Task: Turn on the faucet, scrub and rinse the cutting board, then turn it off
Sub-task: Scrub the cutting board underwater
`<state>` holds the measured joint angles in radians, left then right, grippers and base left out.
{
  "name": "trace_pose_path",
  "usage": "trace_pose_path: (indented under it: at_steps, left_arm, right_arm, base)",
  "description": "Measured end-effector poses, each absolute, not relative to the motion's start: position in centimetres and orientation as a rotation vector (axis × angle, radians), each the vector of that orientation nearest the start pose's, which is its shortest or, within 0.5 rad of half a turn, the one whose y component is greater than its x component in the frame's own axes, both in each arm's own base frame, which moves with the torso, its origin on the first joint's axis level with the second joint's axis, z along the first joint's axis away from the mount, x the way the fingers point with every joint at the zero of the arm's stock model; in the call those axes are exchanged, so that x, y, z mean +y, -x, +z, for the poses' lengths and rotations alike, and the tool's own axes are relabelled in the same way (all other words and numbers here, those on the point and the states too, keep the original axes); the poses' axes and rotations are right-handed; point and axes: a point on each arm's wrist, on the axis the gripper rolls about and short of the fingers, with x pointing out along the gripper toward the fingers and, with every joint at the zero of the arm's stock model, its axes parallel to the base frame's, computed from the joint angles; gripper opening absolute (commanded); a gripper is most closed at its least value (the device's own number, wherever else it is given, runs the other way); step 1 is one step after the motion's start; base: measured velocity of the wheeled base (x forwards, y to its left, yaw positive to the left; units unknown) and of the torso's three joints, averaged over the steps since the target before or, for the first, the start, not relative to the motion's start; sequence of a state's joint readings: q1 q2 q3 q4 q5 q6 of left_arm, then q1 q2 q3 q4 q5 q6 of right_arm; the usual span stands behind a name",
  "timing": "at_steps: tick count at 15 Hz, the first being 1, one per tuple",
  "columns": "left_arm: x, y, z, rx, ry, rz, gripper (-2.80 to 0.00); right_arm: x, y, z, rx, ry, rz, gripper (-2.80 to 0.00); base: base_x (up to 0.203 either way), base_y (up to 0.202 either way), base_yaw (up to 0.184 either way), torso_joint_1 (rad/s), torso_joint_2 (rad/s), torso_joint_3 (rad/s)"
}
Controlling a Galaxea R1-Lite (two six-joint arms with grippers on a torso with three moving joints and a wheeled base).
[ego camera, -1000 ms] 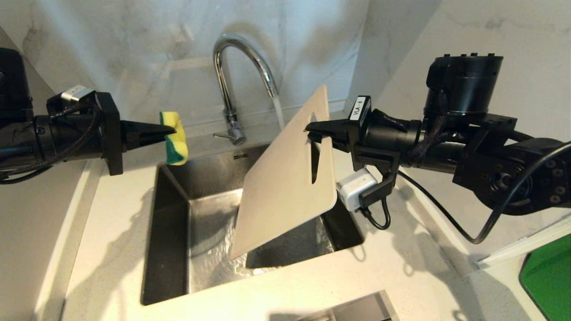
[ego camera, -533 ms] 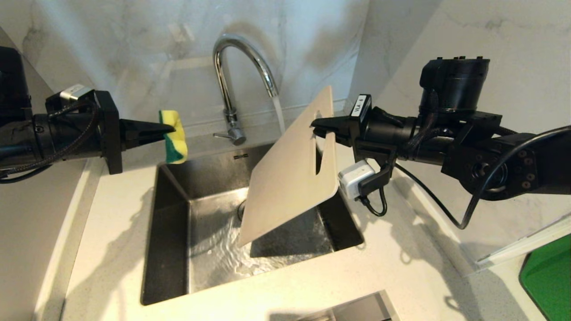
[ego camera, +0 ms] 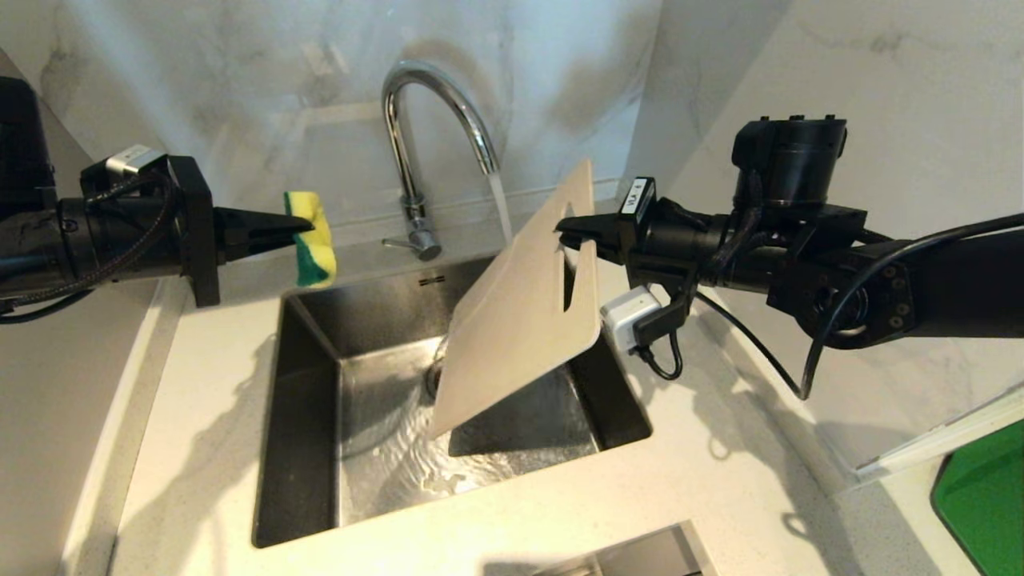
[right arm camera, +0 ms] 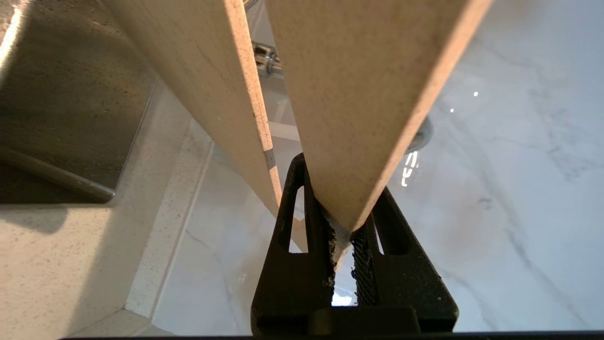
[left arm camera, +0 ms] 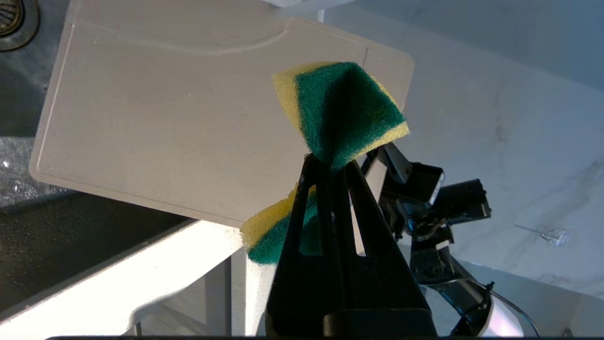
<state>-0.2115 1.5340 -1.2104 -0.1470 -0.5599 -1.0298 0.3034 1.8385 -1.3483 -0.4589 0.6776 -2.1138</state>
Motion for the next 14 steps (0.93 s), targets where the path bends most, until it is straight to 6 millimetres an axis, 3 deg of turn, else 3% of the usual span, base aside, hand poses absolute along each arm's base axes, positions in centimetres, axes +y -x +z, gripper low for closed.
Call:
trace_pose_path:
  at_steps: [6, 14]
  left_arm:
    - [-7.0, -27.0, 29.6, 0.571, 1.005, -0.615, -2.80]
    - [-7.0, -27.1, 29.6, 0.572, 1.007, -0.615, -2.80]
  right_arm:
    - [11.7, -36.0, 26.7, -0.989, 1.912, 0.603, -2.80]
    - [11.4, -36.2, 26.7, -0.987, 1.913, 0.600, -2.80]
  base:
    - [0.000, 0.000, 0.000, 0.000, 0.00, 0.000]
    - [0.000, 0.000, 0.000, 0.000, 0.00, 0.000]
